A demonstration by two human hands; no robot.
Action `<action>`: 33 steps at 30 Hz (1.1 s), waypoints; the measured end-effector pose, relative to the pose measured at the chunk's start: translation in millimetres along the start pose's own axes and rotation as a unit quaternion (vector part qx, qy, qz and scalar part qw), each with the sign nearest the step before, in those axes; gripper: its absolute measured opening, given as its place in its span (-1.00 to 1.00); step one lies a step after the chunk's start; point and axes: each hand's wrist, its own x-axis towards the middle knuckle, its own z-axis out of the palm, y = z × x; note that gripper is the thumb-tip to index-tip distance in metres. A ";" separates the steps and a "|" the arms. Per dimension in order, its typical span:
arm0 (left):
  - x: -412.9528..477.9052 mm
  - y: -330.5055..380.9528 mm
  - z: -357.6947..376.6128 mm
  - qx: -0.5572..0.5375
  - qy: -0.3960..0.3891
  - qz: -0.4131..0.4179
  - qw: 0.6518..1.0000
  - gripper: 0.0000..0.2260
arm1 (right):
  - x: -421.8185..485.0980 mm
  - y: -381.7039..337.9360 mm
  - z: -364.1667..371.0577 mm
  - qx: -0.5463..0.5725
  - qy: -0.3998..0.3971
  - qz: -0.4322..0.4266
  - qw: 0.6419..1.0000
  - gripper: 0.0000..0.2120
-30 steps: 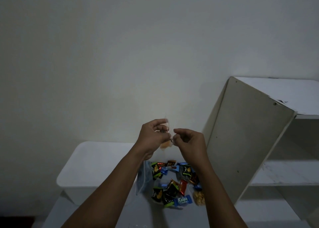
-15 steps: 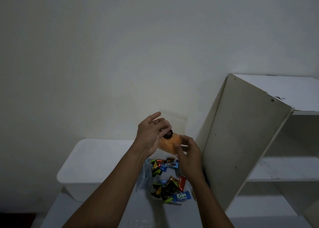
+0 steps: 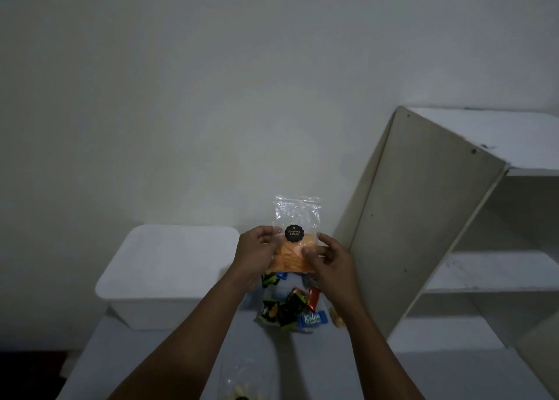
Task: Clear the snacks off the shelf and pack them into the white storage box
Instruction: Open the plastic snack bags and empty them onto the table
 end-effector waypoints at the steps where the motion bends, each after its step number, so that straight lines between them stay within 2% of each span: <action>1: -1.0 -11.3 0.1 0.010 0.006 -0.011 1.000 -0.89 | -3.1 8.4 -1.5 -0.028 -0.005 0.010 1.000 -0.53; 4: -10.7 -55.7 -1.2 0.036 0.015 -0.069 0.997 -0.79 | -22.3 44.1 -6.0 -0.091 -0.017 0.049 0.994 -0.51; 6: -24.4 -90.4 -4.5 0.084 -0.011 -0.092 0.992 -0.65 | -44.6 71.4 -11.6 -0.116 -0.038 0.086 0.989 -0.51; 9: -54.5 -138.8 -9.7 0.139 -0.045 -0.099 0.984 -0.40 | -83.6 108.4 -23.1 -0.118 -0.089 0.149 0.978 -0.38; 11: -74.0 -168.0 -12.4 0.207 -0.058 -0.082 0.973 -0.35 | -106.6 129.6 -29.0 -0.143 -0.110 0.190 0.965 -0.41; 13: -90.0 -195.8 -14.3 0.279 -0.104 -0.090 0.950 -0.37 | -126.6 150.2 -32.4 -0.176 -0.133 0.221 0.950 -0.52; 16: -106.8 -225.2 -20.4 0.390 -0.196 -0.132 0.890 -0.35 | -149.9 172.1 -35.1 -0.225 -0.159 0.247 0.929 -0.59; 18: -114.7 -235.5 -23.6 0.441 -0.234 -0.134 0.856 -0.28 | -160.6 179.4 -34.1 -0.235 -0.176 0.259 0.920 -0.59; 22: -122.6 -243.9 -25.0 0.501 -0.247 -0.112 0.822 -0.28 | -171.9 185.4 -29.2 -0.265 -0.197 0.279 0.902 -0.47; 25: -124.1 -240.1 -23.0 0.617 -0.266 -0.056 0.739 -0.36 | -173.6 183.8 -28.3 -0.294 -0.229 0.288 0.882 -0.44; 27: -123.9 -239.3 -22.8 0.658 -0.279 -0.045 0.698 -0.36 | -174.3 183.1 -28.5 -0.311 -0.253 0.291 0.869 -0.46; 29: -122.3 -240.8 -24.8 0.673 -0.286 -0.034 0.681 -0.35 | -174.8 182.4 -27.8 -0.324 -0.266 0.282 0.863 -0.50; 33: -121.4 -245.7 -29.9 0.671 -0.303 -0.034 0.676 -0.39 | -176.3 185.7 -24.9 -0.328 -0.269 0.264 0.866 -0.53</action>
